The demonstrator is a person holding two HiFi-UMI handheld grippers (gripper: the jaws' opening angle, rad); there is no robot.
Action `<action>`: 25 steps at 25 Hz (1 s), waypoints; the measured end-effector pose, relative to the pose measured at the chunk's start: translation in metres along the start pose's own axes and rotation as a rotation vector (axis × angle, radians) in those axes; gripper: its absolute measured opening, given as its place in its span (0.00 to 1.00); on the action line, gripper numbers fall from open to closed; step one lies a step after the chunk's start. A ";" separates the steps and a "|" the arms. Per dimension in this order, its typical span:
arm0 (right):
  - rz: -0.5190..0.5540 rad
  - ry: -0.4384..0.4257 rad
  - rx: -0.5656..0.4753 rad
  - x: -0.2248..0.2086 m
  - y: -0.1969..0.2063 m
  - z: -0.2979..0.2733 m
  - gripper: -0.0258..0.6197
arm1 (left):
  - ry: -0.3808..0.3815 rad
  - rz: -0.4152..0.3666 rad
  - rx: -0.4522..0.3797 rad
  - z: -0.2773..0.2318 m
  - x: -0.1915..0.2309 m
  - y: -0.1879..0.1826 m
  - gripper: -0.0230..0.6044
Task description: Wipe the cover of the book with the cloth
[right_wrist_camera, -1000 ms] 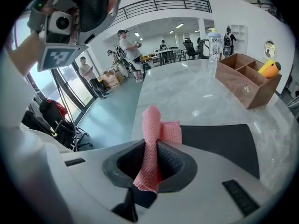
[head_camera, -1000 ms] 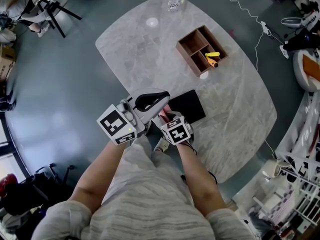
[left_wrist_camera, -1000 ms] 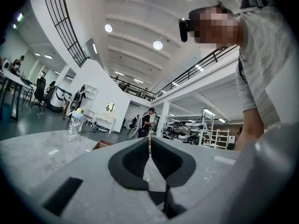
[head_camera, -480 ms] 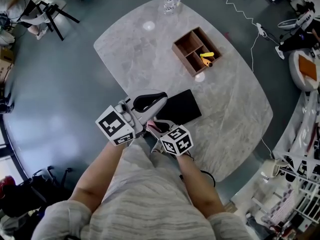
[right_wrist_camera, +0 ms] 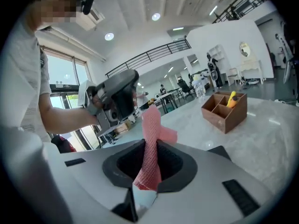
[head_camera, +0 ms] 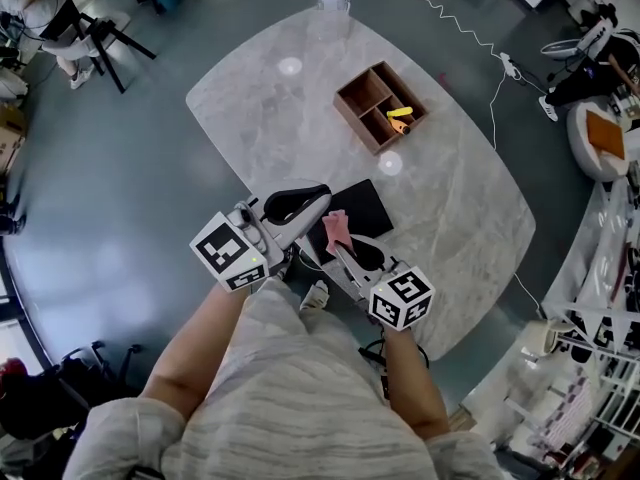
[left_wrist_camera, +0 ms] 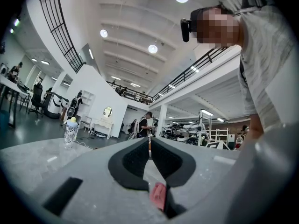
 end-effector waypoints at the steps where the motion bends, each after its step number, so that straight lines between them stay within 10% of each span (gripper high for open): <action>1: 0.014 0.020 -0.035 -0.003 -0.009 0.008 0.12 | 0.003 -0.001 -0.001 -0.001 -0.003 -0.001 0.08; 11: 0.170 0.084 -0.319 -0.002 -0.092 0.062 0.12 | 0.051 -0.025 -0.011 -0.015 -0.027 -0.013 0.08; 25: 0.226 0.139 -0.411 -0.003 -0.118 0.103 0.12 | 0.107 -0.043 0.013 -0.034 -0.056 -0.007 0.08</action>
Point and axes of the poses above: the fingertips, and each gripper's own axes: z backward along the fingers, x to its left, y out of its underside, the point moved 3 cm from there along z, backward along the fingers, and after that the axes turned 8 degrees about -x, right-handed, at the moved point
